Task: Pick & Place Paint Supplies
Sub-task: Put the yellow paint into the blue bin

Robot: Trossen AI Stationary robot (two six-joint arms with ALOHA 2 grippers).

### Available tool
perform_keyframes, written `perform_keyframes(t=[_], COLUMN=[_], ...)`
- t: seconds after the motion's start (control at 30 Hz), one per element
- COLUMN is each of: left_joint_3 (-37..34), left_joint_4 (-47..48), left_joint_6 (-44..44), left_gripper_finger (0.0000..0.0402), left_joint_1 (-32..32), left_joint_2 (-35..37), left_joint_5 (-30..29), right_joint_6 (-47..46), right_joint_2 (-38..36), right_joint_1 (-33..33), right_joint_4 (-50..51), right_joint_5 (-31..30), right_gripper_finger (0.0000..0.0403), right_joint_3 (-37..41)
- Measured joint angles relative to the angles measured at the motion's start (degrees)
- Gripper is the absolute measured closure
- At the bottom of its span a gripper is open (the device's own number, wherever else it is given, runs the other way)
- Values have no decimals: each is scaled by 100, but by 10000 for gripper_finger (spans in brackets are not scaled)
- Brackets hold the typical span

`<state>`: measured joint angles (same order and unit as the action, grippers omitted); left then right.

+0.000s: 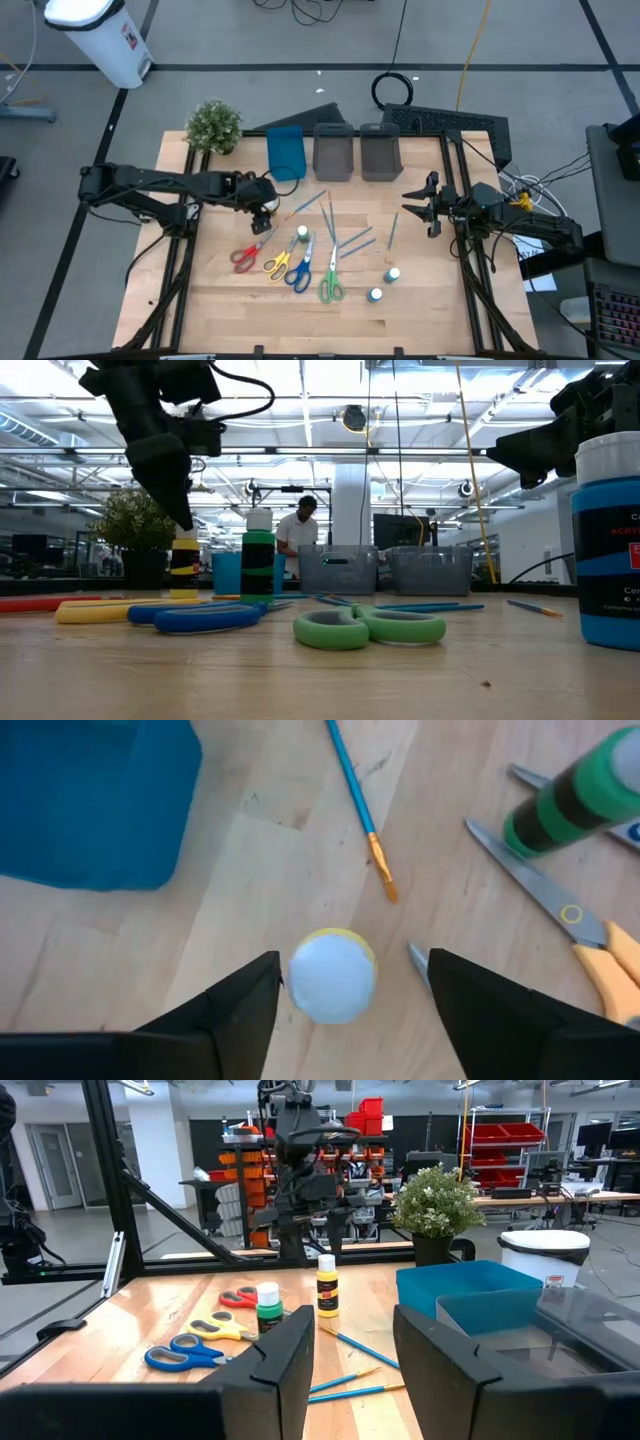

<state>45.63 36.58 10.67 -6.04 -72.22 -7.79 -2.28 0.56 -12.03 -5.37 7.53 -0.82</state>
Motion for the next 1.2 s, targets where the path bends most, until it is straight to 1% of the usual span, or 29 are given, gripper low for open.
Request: perform_keyframes(t=[0.2,0.33,0.5,0.67,0.77,1.03,1.2], left_joint_3=[0,0,0,0,0,0,0], left_joint_4=[-9,-3,-3,-3,-3,-3,-3], left_joint_6=[-4,-4,-2,-2,-2,1,6], left_gripper_finger=[185,213,244,264,262,214,200], left_joint_1=[-172,-237,-250,-250,-252,-252,-252], left_joint_2=[6,6,6,6,6,6,6], left_joint_5=[4,181,221,221,223,228,229], right_joint_6=[-1,-1,0,0,0,0,0], right_joint_2=[0,0,0,0,0,0,0], right_joint_1=[0,0,0,0,1,2,0], right_joint_4=[0,0,0,0,0,0,0], right_joint_5=[0,0,0,0,0,0,0], right_gripper_finger=[273,273,273,273,273,273,273], right_joint_3=[-2,-1,-2,-2,-2,0,-2])
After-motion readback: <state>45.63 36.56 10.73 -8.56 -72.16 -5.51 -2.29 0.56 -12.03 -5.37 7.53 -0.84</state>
